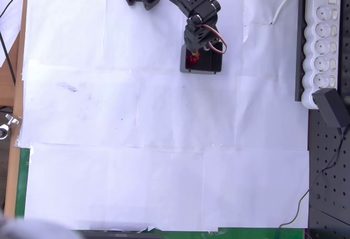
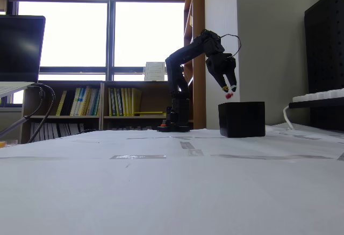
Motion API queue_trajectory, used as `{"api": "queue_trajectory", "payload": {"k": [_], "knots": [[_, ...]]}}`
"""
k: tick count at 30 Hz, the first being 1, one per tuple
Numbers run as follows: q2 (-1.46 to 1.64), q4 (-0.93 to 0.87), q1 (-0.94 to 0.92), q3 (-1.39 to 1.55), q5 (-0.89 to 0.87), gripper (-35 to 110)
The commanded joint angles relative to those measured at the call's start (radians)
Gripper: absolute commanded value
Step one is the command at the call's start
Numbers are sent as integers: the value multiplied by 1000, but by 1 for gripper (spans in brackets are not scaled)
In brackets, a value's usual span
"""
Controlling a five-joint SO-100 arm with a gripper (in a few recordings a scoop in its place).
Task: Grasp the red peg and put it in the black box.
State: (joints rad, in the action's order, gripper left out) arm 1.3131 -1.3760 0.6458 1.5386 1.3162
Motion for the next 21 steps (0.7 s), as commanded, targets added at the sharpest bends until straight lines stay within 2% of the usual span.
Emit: {"api": "queue_trajectory", "payload": {"k": [1, 14, 16, 17, 18, 21], "knots": [[-75, 8, 15, 25, 64, 35], [-115, -37, -28, 57, 133, 35], [-138, -44, -41, 69, 141, 25], [-153, -43, -51, 75, 137, 9], [-173, -35, -63, 78, 129, 0], [-245, -25, -110, 71, 160, 0]]}}
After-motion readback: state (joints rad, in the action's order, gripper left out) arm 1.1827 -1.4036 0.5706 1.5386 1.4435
